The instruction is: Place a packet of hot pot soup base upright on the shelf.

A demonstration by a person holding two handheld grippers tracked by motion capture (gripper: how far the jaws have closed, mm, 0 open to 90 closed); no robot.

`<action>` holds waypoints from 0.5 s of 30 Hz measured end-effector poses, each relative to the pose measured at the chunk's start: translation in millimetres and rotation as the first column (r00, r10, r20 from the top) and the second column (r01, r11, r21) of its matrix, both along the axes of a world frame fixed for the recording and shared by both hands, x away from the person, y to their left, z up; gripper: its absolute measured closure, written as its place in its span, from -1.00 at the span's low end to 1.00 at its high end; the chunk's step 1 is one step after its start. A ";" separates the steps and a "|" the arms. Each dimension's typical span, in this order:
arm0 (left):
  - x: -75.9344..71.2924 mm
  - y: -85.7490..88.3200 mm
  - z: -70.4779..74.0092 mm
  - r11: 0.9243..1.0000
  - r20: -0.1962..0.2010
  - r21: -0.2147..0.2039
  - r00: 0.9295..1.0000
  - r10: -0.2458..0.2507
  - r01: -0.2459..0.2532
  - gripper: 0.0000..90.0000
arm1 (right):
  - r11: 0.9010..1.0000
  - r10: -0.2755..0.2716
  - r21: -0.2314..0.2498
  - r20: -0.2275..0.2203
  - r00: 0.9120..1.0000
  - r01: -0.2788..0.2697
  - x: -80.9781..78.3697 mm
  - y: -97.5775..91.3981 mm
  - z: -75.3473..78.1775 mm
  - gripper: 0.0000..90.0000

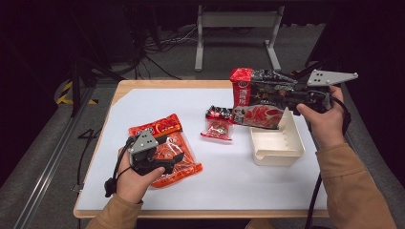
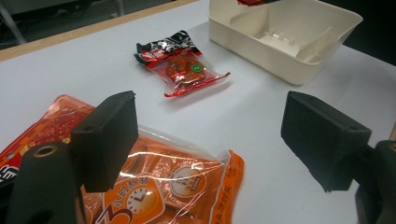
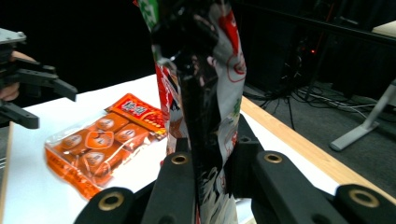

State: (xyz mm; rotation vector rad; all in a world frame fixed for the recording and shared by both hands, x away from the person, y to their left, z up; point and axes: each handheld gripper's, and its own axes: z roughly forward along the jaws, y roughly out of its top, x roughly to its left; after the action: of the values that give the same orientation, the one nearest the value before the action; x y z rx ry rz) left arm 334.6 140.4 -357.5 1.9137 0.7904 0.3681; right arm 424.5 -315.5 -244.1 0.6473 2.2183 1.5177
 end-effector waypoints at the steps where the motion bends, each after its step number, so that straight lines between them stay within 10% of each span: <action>1: -0.7 0.9 -0.3 1.000 -0.009 -0.006 1.000 0.007 -0.007 -0.55 | 1.000 -0.006 0.000 -0.001 1.000 0.006 2.5 -1.9 0.9 0.84; 15: -1.0 7.7 -3.2 1.000 -0.020 -0.009 0.999 0.029 -0.029 -0.56 | 0.998 -0.054 0.020 0.025 0.998 0.054 24.2 -24.1 5.9 0.84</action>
State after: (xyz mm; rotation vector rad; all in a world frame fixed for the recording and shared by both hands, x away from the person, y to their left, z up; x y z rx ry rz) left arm 333.6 148.1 -360.7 1.9015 0.8325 0.3638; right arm 448.8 -339.6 -238.1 0.6845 2.1524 1.5140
